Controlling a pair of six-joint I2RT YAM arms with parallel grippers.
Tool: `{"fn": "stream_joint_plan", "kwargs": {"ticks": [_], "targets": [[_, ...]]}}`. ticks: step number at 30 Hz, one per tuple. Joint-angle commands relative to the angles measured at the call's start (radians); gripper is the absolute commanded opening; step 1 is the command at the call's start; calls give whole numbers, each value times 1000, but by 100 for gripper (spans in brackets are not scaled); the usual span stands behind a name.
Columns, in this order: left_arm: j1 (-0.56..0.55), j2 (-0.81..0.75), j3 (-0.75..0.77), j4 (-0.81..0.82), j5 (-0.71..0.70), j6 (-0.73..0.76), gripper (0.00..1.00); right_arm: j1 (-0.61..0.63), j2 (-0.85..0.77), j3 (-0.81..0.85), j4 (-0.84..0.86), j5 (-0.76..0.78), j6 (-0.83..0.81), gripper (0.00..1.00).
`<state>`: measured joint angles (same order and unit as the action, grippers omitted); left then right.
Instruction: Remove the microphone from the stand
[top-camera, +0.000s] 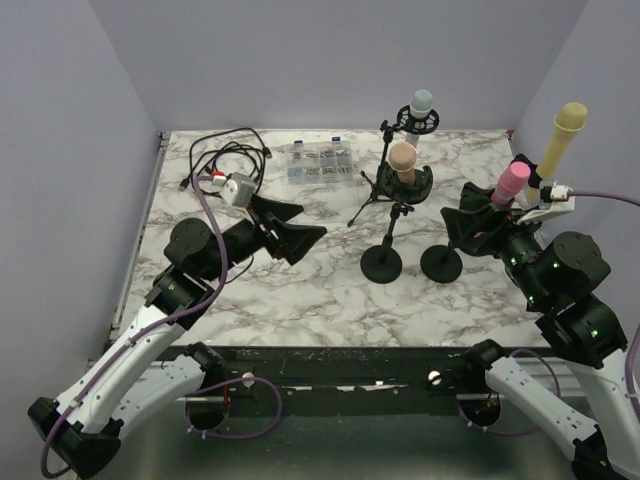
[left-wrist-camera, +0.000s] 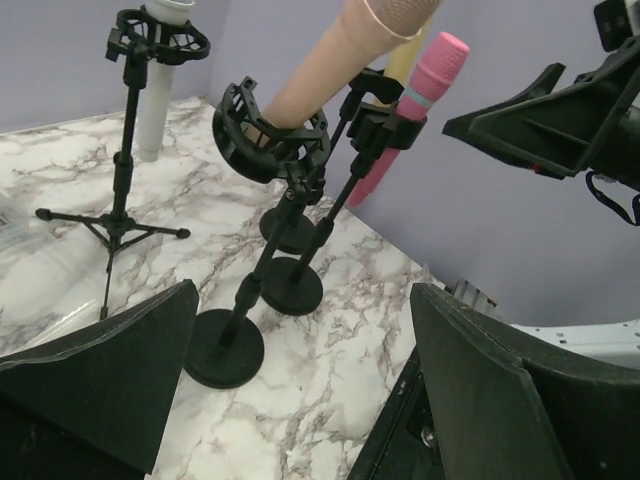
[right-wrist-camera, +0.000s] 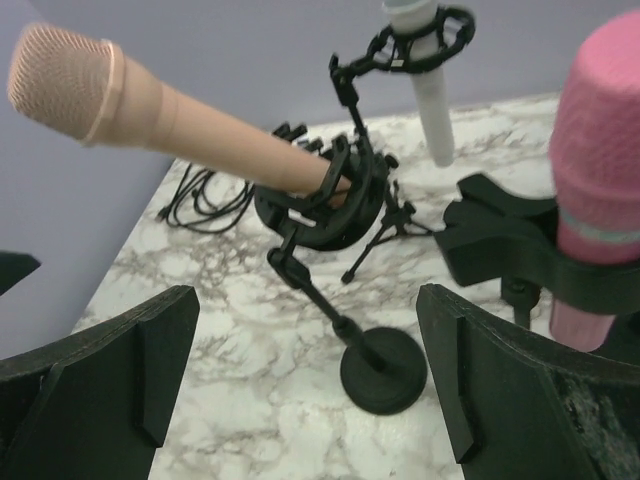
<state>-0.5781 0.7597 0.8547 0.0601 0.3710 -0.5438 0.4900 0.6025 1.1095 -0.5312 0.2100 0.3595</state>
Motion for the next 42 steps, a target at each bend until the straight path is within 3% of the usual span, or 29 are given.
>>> {"fn": "stream_joint_plan", "kwargs": {"ticks": [1,5,10,16,21,32,42], "targets": [[-165,38,-45,265,-210,138,89,5,-28,-109,13,-162,133,100],[-276,160,44,278,-347,246,89,4,-47,-215,97,-241,261,100],[-399,326,154,338,-626,339,89,4,-48,-270,117,-215,392,100],[-468,513,274,416,-820,416,92,4,-64,-302,120,-158,449,100],[-501,628,358,458,-868,443,99,4,-96,-309,116,-132,423,100],[-506,811,528,484,-915,460,96,4,-162,-276,55,-35,343,100],[-514,880,518,636,-970,561,79,4,-196,-250,27,14,293,100]]}}
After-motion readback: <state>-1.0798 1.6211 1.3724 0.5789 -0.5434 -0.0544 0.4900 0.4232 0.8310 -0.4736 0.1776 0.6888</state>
